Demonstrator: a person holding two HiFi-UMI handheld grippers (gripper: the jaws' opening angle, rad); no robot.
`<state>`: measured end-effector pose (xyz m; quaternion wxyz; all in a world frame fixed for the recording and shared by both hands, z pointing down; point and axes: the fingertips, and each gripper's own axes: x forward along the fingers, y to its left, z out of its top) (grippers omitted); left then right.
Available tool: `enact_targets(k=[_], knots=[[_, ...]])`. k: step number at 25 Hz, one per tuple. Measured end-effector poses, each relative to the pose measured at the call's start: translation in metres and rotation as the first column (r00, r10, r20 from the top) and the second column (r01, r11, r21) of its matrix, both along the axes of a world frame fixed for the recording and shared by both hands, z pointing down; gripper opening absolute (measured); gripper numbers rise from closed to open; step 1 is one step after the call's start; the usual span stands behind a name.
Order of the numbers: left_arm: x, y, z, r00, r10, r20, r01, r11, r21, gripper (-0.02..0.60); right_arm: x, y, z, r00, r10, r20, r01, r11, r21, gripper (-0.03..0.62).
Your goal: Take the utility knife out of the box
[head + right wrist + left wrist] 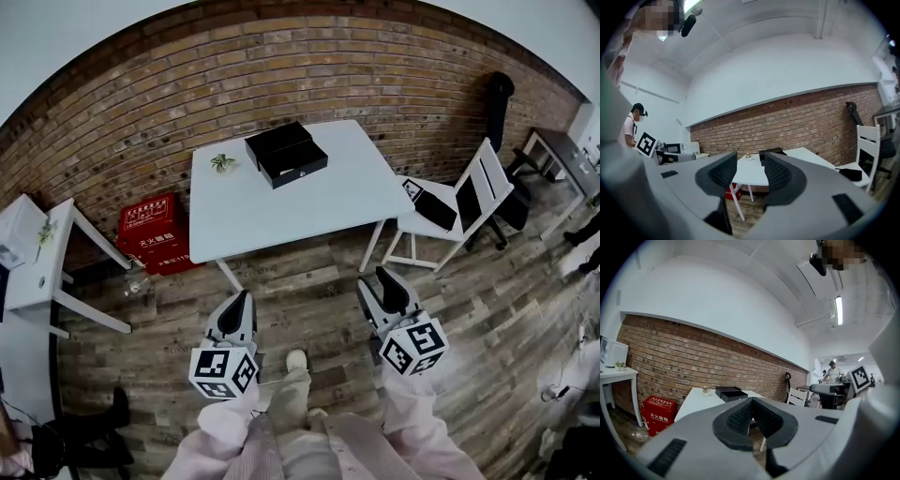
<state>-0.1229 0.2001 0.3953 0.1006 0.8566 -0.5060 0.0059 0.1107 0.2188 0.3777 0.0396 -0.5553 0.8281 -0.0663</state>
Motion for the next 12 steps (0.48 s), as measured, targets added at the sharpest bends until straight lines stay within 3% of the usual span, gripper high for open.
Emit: enact_targets(k=[12], knots=[[0.012, -0.118, 0.006, 0.999, 0.044, 0.005, -0.044, 0.998, -0.039, -0.008, 0.006, -0.112, 0.006, 0.998, 0.051, 0.025, -0.05, 0.998, -0.033, 0.164]])
